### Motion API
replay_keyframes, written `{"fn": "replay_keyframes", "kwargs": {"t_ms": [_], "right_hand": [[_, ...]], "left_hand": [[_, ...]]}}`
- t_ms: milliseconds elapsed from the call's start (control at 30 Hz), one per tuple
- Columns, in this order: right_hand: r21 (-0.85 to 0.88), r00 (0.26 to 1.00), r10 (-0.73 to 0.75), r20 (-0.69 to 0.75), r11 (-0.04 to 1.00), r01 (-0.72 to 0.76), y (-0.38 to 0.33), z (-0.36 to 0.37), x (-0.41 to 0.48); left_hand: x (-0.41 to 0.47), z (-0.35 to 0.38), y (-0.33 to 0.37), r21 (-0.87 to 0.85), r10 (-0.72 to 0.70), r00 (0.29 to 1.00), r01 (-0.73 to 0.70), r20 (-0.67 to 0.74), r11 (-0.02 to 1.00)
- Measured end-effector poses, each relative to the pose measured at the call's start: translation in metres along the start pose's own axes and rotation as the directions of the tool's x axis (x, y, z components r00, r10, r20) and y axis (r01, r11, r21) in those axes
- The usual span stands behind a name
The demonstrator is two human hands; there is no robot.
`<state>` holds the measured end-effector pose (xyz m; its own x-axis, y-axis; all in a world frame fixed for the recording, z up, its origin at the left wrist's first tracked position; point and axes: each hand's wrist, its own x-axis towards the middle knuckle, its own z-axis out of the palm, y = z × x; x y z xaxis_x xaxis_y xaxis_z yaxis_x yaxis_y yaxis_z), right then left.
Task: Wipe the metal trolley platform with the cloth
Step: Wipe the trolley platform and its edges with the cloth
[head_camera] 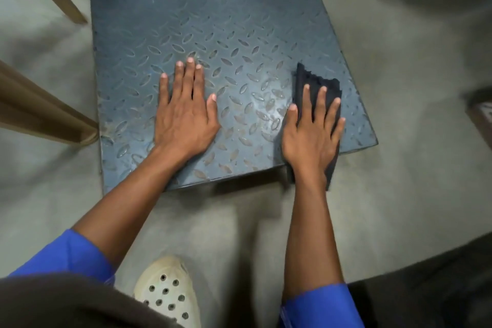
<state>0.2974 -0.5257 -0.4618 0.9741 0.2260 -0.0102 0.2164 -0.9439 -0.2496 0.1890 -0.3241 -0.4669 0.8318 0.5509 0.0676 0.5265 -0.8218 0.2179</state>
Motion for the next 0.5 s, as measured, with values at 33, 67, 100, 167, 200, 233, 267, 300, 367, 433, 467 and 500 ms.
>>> {"fn": "replay_keyframes", "kwargs": {"t_ms": [33, 67, 100, 167, 200, 233, 267, 300, 367, 433, 467, 500], "right_hand": [[0.014, 1.0, 0.013, -0.009, 1.0, -0.012, -0.008, 0.002, 0.011], [0.027, 1.0, -0.004, -0.019, 1.0, 0.004, -0.021, 0.004, 0.019], [0.037, 0.999, -0.044, -0.021, 0.998, 0.044, -0.038, 0.008, 0.022], [0.076, 0.989, -0.15, -0.004, 0.986, 0.149, -0.071, 0.013, 0.012], [0.093, 0.979, -0.204, 0.001, 0.975, 0.203, -0.083, 0.016, -0.002], [0.107, 0.968, -0.249, 0.003, 0.963, 0.248, -0.091, 0.018, -0.021], [0.119, 0.958, -0.286, 0.01, 0.952, 0.282, -0.092, 0.019, -0.042], [0.127, 0.949, -0.314, 0.021, 0.943, 0.309, -0.088, 0.019, -0.059], [0.105, 0.942, -0.333, 0.035, 0.939, 0.328, -0.069, 0.019, -0.074], [0.073, 0.96, -0.274, 0.05, 0.96, 0.27, -0.051, 0.013, -0.062], [0.067, 0.971, -0.231, 0.057, 0.971, 0.228, -0.048, 0.011, -0.05], [0.074, 0.979, -0.193, 0.064, 0.979, 0.189, -0.051, 0.01, -0.037]], "left_hand": [[0.0, 0.0, 0.0, 0.0, -0.003, 1.0, 0.003, -0.003, 1.0], [0.0, 0.0, 0.001, -0.002, -0.005, 1.0, 0.005, -0.006, 1.0], [0.0, -0.001, 0.002, -0.011, -0.005, 1.0, 0.005, -0.012, 1.0], [0.001, -0.004, -0.002, -0.037, 0.013, 1.0, -0.014, -0.022, 0.999], [0.001, -0.007, -0.008, -0.045, 0.025, 0.999, -0.026, -0.026, 0.999], [0.001, -0.01, -0.015, -0.046, 0.028, 0.999, -0.03, -0.032, 0.999], [0.001, -0.013, -0.023, -0.041, 0.017, 0.999, -0.019, -0.036, 0.999], [0.002, -0.015, -0.032, -0.034, -0.008, 0.999, 0.007, -0.04, 0.999], [0.002, -0.02, -0.049, -0.023, -0.07, 0.997, 0.069, -0.043, 0.997], [0.001, -0.025, -0.065, -0.025, -0.115, 0.993, 0.114, -0.04, 0.993], [0.0, -0.026, -0.072, -0.035, -0.128, 0.991, 0.127, -0.041, 0.991], [-0.002, -0.028, -0.078, -0.053, -0.136, 0.99, 0.133, -0.046, 0.99]]}}
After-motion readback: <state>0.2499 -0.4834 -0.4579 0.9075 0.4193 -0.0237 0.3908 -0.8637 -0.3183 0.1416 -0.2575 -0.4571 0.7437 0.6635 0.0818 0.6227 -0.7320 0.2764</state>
